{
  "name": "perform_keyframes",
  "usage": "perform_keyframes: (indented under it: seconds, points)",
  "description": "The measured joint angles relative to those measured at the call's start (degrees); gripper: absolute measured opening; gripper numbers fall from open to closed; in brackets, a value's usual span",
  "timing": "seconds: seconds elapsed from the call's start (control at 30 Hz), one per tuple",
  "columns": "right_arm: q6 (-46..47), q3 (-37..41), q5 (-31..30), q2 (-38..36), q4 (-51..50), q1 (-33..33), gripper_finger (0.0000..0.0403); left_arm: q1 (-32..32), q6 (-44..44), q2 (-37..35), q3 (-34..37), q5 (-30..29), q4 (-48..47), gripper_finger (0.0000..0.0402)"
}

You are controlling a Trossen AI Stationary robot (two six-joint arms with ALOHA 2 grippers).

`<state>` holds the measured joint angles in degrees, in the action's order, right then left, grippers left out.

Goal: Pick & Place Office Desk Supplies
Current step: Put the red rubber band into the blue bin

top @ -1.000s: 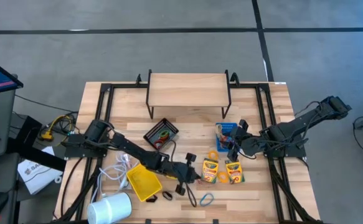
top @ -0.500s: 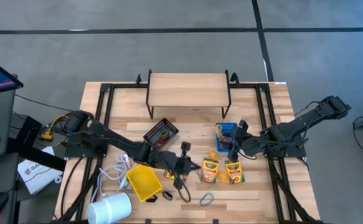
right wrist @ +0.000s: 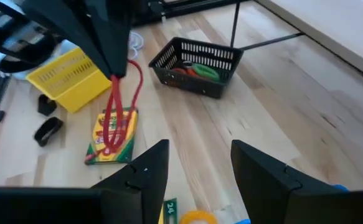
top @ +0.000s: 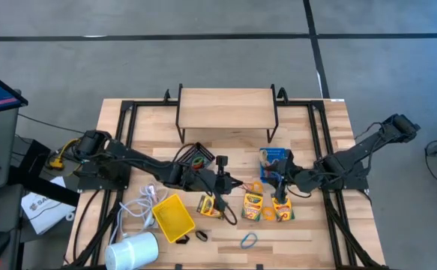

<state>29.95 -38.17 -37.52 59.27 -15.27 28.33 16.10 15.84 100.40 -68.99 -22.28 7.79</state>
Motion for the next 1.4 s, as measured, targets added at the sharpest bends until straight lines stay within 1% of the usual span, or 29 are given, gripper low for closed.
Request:
perform_keyframes:
  seconds: [0.1,0.2,0.37,0.53,0.73,0.83,1.03,1.13,1.4]
  points:
    - [-0.8,0.0,0.0,3.7,4.6,-0.7,0.017,0.0,0.2,0.0,0.0,0.0,0.0,0.0002]
    - [-3.5,0.1,0.6,7.9,8.9,-1.5,0.017,0.1,0.2,0.0,0.0,0.0,-0.2,0.0002]
    - [-5.0,-1.2,4.7,11.2,11.2,-3.1,0.017,0.5,0.2,0.0,0.0,0.0,-1.4,0.0004]
    - [-6.0,-2.1,7.0,11.2,11.5,-3.4,0.017,0.5,0.2,0.0,0.0,-0.3,-3.9,0.0002]
    - [-6.1,-2.1,8.3,10.9,11.4,-3.2,0.017,0.5,0.2,0.0,0.0,-0.4,-4.0,0.0003]
    - [-6.1,-2.1,10.5,10.9,11.7,-3.2,0.017,0.5,0.2,0.0,0.0,-0.4,-4.0,0.0002]
    - [-6.8,-2.1,11.1,10.9,14.2,-2.1,0.017,0.5,0.2,0.0,0.0,-0.4,-4.5,0.0004]
    - [-7.9,-2.1,12.4,10.9,16.0,-1.6,0.017,0.5,0.2,0.0,0.0,-0.4,-6.3,0.0002]
    - [-7.8,-2.2,13.7,11.6,16.4,-1.6,0.017,0.5,0.2,0.0,0.0,-0.4,-6.0,0.0004]
